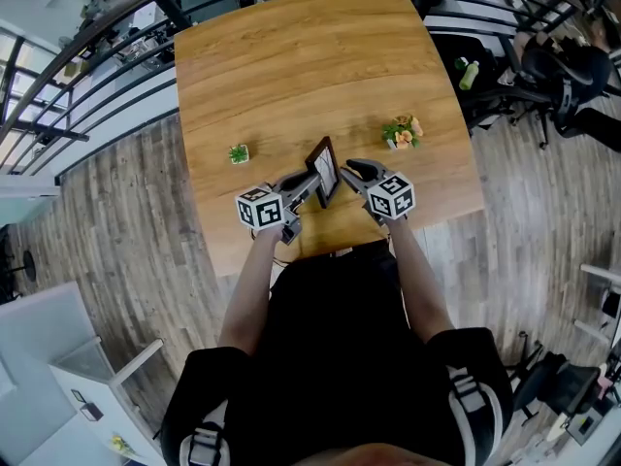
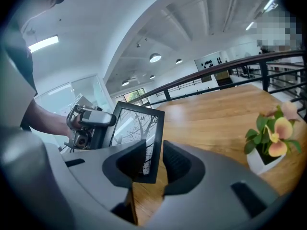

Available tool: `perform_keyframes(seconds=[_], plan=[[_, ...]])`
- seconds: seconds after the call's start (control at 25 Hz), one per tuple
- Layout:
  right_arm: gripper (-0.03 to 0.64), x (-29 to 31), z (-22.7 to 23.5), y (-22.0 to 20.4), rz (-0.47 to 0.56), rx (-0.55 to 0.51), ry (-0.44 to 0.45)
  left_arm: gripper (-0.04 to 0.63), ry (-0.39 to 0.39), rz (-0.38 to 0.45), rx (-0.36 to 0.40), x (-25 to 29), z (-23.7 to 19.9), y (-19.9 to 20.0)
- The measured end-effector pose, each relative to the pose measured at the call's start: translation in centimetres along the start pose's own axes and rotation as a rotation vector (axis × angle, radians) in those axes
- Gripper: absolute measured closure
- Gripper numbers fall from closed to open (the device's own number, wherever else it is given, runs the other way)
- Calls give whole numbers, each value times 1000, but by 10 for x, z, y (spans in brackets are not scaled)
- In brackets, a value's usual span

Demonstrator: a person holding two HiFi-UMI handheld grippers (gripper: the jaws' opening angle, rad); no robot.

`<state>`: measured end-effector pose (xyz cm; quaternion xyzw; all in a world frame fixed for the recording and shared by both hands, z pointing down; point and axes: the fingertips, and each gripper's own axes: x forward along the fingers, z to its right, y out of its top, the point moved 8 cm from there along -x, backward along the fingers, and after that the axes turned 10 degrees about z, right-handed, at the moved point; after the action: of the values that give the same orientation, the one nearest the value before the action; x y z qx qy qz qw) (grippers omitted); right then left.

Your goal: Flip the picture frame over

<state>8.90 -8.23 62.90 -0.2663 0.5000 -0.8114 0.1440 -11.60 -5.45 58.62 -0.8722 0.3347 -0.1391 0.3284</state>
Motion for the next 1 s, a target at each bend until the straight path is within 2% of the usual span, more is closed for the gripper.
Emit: perform_keyframes(seconds=[0.48,0.68,1.0], plan=[[465,-8,5,-9,-11,65,56,515,-112,-18,-39,-3,12,-4],[465,-14,3,-11,24,149,133,515,-189,-22,-56,-5,20,-5],[468,-21,-7,-16,52,214,255,515,-246,-38,-48,-10,28,-6]])
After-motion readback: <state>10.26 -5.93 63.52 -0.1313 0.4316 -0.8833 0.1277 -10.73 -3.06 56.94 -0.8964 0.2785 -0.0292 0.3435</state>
